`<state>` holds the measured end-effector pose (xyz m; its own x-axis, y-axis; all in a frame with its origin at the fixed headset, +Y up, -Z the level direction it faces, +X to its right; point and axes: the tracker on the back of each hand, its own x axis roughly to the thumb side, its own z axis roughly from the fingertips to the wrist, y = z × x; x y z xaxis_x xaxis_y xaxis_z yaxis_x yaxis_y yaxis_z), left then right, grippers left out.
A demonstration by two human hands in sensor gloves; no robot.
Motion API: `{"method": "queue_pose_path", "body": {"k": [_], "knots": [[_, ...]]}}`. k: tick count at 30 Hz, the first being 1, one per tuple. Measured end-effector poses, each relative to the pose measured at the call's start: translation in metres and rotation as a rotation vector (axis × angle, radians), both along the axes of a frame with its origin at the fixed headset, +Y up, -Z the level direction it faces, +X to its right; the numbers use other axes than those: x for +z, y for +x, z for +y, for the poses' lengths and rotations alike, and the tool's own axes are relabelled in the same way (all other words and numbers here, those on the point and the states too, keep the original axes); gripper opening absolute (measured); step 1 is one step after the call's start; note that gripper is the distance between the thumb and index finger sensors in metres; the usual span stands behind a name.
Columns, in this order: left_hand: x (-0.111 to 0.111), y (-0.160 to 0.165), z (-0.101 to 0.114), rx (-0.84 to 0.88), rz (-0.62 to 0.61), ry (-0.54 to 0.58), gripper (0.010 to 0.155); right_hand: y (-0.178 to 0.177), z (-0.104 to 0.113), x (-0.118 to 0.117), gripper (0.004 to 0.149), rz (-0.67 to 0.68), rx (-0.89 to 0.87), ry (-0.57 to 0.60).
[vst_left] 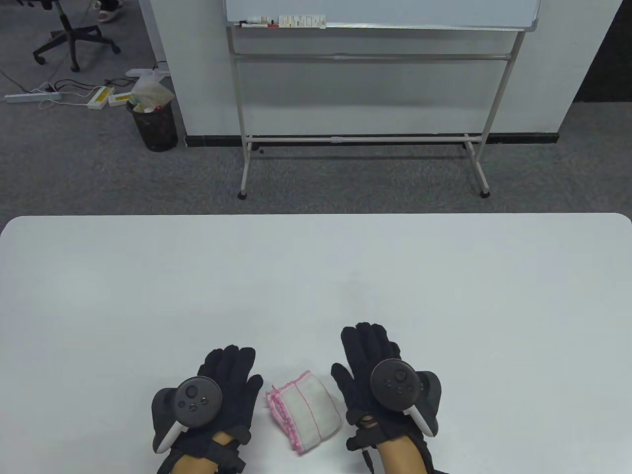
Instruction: Squeeze dry dish cloth into compact mass
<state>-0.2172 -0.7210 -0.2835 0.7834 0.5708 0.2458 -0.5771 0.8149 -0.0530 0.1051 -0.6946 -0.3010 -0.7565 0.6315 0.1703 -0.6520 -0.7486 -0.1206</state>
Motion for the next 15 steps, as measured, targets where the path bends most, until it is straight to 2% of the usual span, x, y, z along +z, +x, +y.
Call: {"method": "queue_pose_path", "body": {"k": [4, 8, 15], "knots": [[0.000, 0.001, -0.001, -0.001, 0.001, -0.007, 0.066, 0.020, -0.014, -0.006, 0.070, -0.081, -0.008, -0.071], [0.000, 0.001, -0.002, 0.002, 0.003, -0.019, 0.066, 0.027, -0.030, -0.010, 0.069, -0.095, -0.021, -0.147], [0.000, -0.003, -0.001, 0.006, 0.010, -0.023, 0.066, 0.014, -0.026, -0.009, 0.068, -0.056, 0.020, -0.116]]}}
